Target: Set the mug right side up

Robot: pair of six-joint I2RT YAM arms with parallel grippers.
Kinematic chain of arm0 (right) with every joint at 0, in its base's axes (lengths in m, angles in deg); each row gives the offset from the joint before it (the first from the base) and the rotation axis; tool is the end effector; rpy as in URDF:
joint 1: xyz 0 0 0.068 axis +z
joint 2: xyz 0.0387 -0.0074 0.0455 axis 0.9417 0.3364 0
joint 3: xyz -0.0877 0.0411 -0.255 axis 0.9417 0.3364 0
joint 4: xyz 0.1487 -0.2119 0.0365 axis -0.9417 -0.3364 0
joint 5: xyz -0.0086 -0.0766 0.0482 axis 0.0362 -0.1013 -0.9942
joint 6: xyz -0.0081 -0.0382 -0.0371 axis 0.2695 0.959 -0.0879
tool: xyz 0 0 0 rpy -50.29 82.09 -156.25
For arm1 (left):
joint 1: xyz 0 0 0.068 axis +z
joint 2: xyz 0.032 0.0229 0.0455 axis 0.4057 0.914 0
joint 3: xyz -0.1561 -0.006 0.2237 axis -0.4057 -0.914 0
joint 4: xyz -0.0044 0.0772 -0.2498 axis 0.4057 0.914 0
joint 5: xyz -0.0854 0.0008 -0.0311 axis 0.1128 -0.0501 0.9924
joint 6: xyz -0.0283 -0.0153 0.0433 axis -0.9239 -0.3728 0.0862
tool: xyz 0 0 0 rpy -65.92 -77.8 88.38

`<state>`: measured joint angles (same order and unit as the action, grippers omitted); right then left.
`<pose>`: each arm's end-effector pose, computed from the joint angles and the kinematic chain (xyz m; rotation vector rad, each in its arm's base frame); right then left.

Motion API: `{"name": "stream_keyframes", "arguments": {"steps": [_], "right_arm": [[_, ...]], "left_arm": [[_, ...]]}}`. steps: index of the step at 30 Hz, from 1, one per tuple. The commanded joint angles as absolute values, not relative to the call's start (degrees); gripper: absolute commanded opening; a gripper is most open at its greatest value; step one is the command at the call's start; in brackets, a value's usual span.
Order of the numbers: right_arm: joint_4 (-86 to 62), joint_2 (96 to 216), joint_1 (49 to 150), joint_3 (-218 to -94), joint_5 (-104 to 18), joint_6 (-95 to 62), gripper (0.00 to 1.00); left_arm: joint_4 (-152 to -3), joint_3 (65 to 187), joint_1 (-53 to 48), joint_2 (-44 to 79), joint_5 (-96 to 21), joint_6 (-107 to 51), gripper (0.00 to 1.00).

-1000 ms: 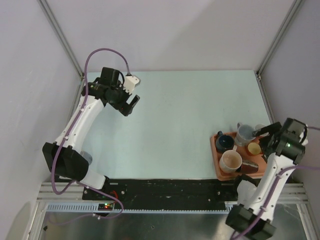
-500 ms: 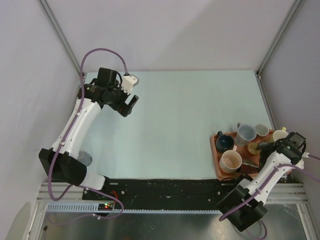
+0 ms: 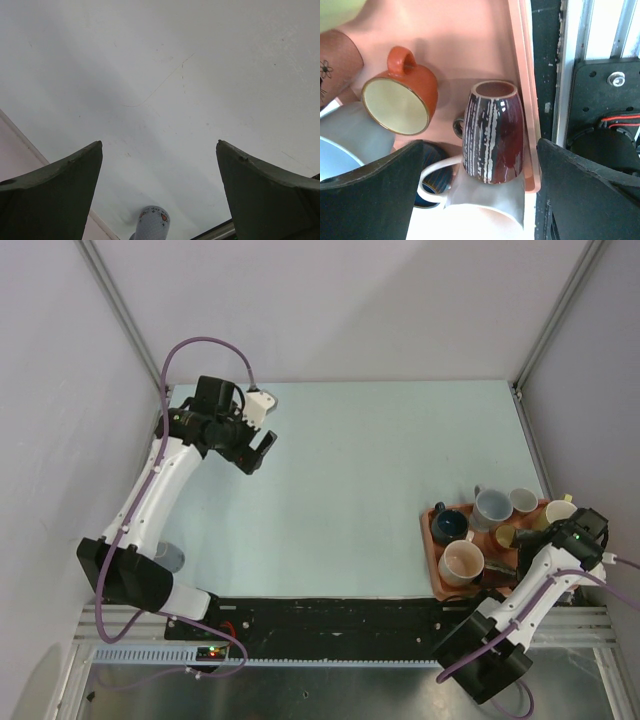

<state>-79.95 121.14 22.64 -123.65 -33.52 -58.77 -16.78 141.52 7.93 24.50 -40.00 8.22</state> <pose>0.0800 -0.0894 0.2474 2.1088 1.8631 -0.0355 0.2769 -0.0831 0.3695 0.9017 2.3268 -0.0626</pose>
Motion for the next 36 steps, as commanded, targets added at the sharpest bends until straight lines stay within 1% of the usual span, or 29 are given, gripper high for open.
{"name": "stream_keyframes", "arguments": {"steps": [1, 5, 12, 19, 21, 24, 29, 32, 35, 36], "right_arm": [[-83.8, 121.8, 23.7, -123.7, -35.9, -59.6, 0.99], [-83.6, 123.0, 27.6, -123.2, -35.4, -61.4, 0.99], [-82.1, 129.2, 35.0, -123.0, -35.3, -64.4, 0.99], [-79.8, 132.0, 37.5, -122.9, -33.8, -64.5, 0.94], [-81.1, 131.9, 39.5, -125.0, -31.1, -64.3, 0.94], [-85.0, 131.3, 41.6, -129.4, -25.9, -63.0, 0.98], [-88.1, 128.0, 44.4, -138.0, -18.3, -57.8, 0.99], [-83.2, 126.0, 50.5, -143.8, -19.3, -49.8, 0.87], [-80.3, 126.4, 63.8, -146.7, -20.4, -45.8, 0.81], [-80.6, 127.6, 70.1, -147.0, -20.0, -46.1, 0.79]], "left_arm": [[-16.7, 141.5, 7.6, 22.5, -39.1, 8.7, 0.98], [-16.7, 140.4, 7.6, 22.3, -38.7, 9.0, 0.98], [-16.7, 138.6, 7.7, 19.8, -40.2, 10.7, 0.98], [-16.7, 137.5, 8.6, 18.0, -40.3, 11.4, 0.98], [-16.7, 137.3, 8.9, 17.9, -40.3, 11.5, 0.98], [-16.7, 137.4, 9.1, 18.1, -39.8, 11.5, 0.98], [-16.7, 138.0, 9.1, 18.9, -39.3, 11.5, 0.98], [-16.7, 138.0, 9.2, 19.1, -38.6, 11.3, 0.98], [-16.7, 138.1, 9.2, 19.5, -38.6, 11.1, 0.98], [-16.7, 138.2, 9.2, 19.6, -38.7, 11.2, 0.98]]}}
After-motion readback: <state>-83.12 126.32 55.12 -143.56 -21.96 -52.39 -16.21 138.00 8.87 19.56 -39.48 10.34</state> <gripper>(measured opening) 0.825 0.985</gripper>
